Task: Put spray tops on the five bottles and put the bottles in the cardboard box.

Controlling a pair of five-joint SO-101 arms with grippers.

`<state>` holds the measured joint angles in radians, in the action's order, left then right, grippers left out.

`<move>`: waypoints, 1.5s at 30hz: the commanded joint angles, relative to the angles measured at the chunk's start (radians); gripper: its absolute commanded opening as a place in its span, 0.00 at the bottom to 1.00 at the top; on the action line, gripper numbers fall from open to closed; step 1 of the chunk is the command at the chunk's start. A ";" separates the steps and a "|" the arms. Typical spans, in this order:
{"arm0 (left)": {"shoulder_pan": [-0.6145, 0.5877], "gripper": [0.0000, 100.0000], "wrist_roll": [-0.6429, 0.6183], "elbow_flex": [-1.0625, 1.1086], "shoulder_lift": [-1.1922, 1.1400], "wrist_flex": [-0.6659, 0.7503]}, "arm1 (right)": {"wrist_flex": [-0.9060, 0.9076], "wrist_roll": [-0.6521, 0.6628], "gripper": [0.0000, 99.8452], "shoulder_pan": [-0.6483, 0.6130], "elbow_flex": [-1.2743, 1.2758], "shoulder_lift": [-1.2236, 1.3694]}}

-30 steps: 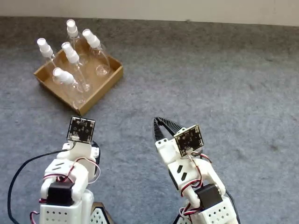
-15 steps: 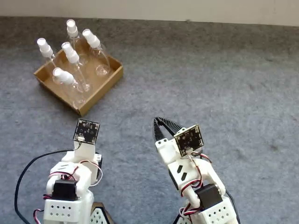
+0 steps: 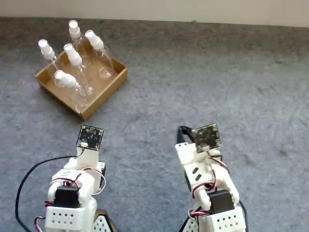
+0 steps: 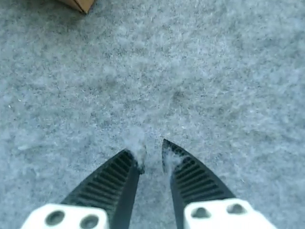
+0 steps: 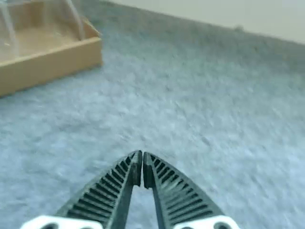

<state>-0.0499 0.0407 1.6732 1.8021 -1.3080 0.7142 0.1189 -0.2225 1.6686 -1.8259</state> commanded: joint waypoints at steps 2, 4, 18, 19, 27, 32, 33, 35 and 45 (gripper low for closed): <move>0.018 0.01 0.003 0.022 0.019 -0.009 | 0.059 0.002 0.01 0.142 0.125 -0.012; 0.012 0.01 0.003 0.022 0.019 -0.009 | 0.094 0.002 0.01 0.185 0.110 -0.013; 0.012 0.01 0.003 0.022 0.019 -0.009 | 0.441 0.000 0.01 0.242 -0.507 -0.013; 0.012 0.01 0.003 0.022 0.019 -0.009 | 0.460 0.000 0.01 0.242 -0.555 -0.013; 0.012 0.01 0.003 0.022 0.019 -0.009 | 0.513 0.000 0.01 0.237 -0.680 -0.013; 0.012 0.01 0.003 0.022 0.019 -0.009 | 0.410 0.000 0.01 0.242 -0.432 -0.013; 0.012 0.01 0.003 0.022 0.019 -0.009 | 0.377 0.000 0.01 0.242 -0.381 -0.013; 0.012 0.01 0.003 0.022 0.019 -0.009 | 0.314 0.000 0.01 0.242 -0.285 -0.013; 0.012 0.01 0.003 0.022 0.019 -0.009 | 0.183 0.000 0.01 0.237 0.022 -0.013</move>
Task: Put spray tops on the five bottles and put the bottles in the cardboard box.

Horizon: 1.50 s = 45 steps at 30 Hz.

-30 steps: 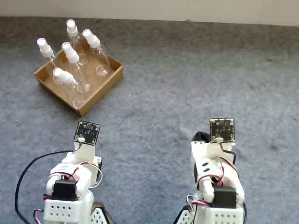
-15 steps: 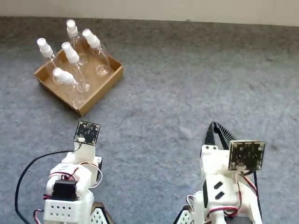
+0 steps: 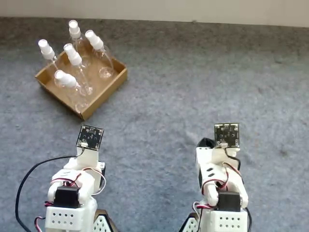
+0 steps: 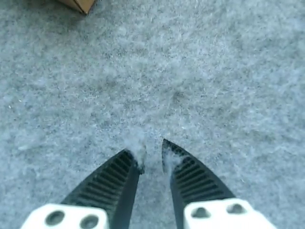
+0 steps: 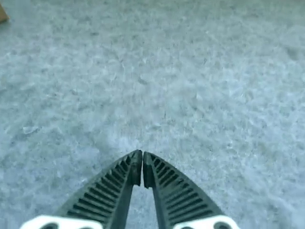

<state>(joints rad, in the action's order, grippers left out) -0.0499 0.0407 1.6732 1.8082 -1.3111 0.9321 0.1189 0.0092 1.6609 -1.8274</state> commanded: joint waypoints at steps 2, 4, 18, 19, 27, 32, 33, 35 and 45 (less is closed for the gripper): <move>0.012 0.01 0.003 0.022 0.013 -0.006 | -0.035 0.000 0.01 0.005 0.065 -0.012; 0.012 0.01 0.003 0.022 0.013 -0.006 | -0.035 0.000 0.01 0.005 0.096 -0.012; 0.016 0.01 0.003 0.022 0.013 -0.006 | 0.272 0.000 0.01 0.004 0.140 -0.010; 0.016 0.01 0.003 0.022 0.013 -0.006 | 0.308 0.000 0.01 0.004 0.140 -0.010; 0.016 0.01 0.003 0.022 0.013 -0.006 | 0.318 0.000 0.01 0.008 0.140 -0.008; 0.016 0.01 0.002 0.022 0.013 -0.006 | 0.318 -0.057 0.01 0.010 0.137 -0.008; 0.016 0.01 0.002 0.022 0.013 -0.006 | 0.318 -0.095 0.01 0.012 0.137 -0.010; 0.016 0.01 0.000 0.022 0.013 -0.006 | 0.318 -0.144 0.01 0.012 0.137 -0.010; 0.012 0.01 -0.161 0.022 0.008 -0.003 | 0.318 -0.147 0.01 0.010 0.136 -0.010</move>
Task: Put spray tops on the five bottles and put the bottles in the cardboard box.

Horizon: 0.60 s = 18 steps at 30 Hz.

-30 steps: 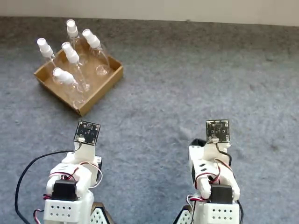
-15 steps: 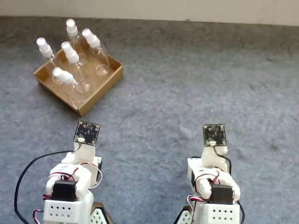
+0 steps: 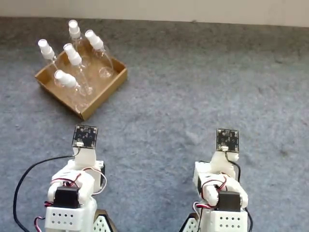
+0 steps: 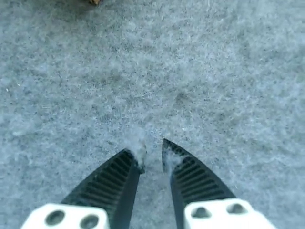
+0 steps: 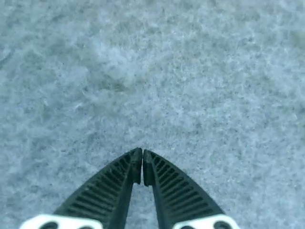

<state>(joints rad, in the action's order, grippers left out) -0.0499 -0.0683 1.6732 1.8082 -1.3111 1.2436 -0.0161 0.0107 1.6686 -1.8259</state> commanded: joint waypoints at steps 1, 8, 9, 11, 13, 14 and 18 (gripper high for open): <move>0.012 0.01 -0.052 0.022 0.008 -0.003 | 0.007 -0.012 0.01 0.008 0.128 -0.012; 0.012 0.01 -0.052 0.022 0.013 -0.005 | 0.007 0.048 0.01 0.002 0.133 -0.012; 0.012 0.01 -0.052 0.022 0.013 -0.005 | 0.007 0.058 0.01 0.001 0.133 -0.012; 0.012 0.01 -0.052 0.022 0.013 -0.005 | 0.007 0.060 0.01 0.002 0.133 -0.012; 0.012 0.01 -0.052 0.022 0.013 -0.005 | 0.007 0.058 0.01 0.010 0.133 -0.012; 0.012 0.01 -0.052 0.022 0.013 -0.005 | 0.007 0.063 0.01 0.005 0.133 -0.012; 0.012 0.01 -0.052 0.022 0.013 -0.005 | 0.007 0.064 0.01 0.005 0.133 -0.012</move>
